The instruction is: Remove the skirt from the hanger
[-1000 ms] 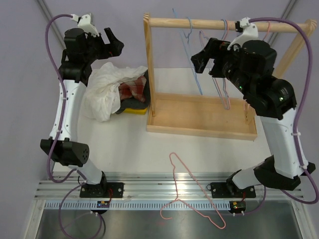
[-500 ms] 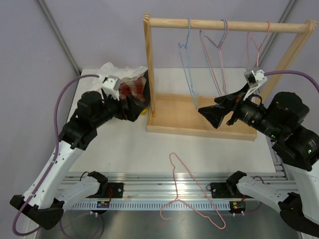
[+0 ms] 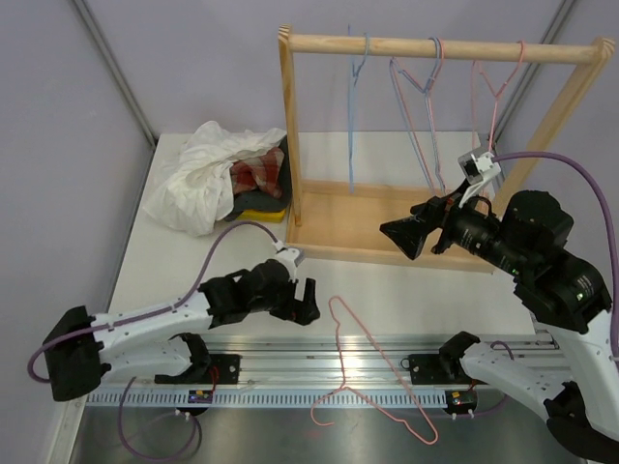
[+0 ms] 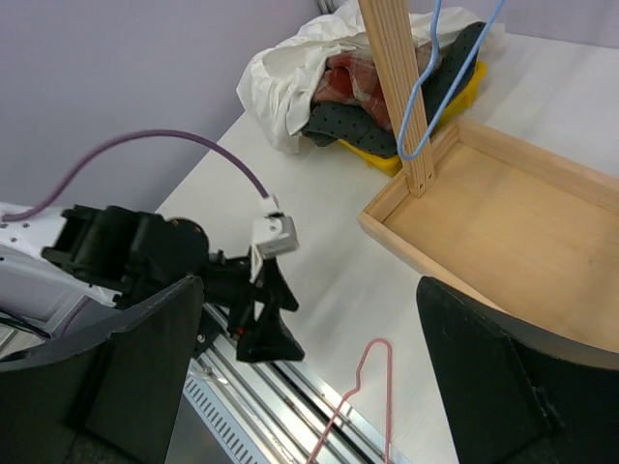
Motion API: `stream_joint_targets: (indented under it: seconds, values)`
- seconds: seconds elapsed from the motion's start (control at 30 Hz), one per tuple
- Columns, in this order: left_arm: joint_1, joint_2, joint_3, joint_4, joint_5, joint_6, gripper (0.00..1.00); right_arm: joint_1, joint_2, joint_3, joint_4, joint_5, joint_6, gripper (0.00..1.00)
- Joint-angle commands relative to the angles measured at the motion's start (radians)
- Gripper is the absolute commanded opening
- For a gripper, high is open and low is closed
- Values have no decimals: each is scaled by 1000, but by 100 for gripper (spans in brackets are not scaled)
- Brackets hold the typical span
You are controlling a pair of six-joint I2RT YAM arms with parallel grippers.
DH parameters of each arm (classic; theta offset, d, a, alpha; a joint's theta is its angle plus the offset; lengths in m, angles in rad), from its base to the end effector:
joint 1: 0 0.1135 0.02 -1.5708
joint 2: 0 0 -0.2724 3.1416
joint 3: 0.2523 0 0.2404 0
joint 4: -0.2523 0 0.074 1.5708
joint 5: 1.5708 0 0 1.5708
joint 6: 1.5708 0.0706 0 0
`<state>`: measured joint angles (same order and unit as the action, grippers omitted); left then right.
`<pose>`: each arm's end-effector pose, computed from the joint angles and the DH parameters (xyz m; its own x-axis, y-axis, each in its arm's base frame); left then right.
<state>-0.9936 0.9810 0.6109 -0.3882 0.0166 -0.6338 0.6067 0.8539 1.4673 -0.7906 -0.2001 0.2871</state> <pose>0.1148 -0.1785 0.2122 -0.8025 0.1472 -0.5782 0.4582 0.7728 -0.4391 0.1052 0.0901 0.4767 -0.3426 0.1000 -0.9341 -0.6491 0.6937 0.3123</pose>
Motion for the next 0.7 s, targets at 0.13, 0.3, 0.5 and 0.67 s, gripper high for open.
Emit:
stream_joint_targets:
  seconds: [0.13, 0.3, 0.5, 0.67]
  values:
    - [-180, 324, 50, 327, -161, -297, 95, -1, -41, -15, 37, 37, -8, 100]
    - [-252, 542, 252, 234, -210, -354, 92, -1, -59, -16, 5, 71, -19, 99]
    - [-310, 613, 326, 68, -286, -480, 84, -1, -78, -18, -22, 108, -34, 99]
    - [-358, 610, 383, -157, -408, -619, 80, -1, -85, -22, -27, 111, -34, 99]
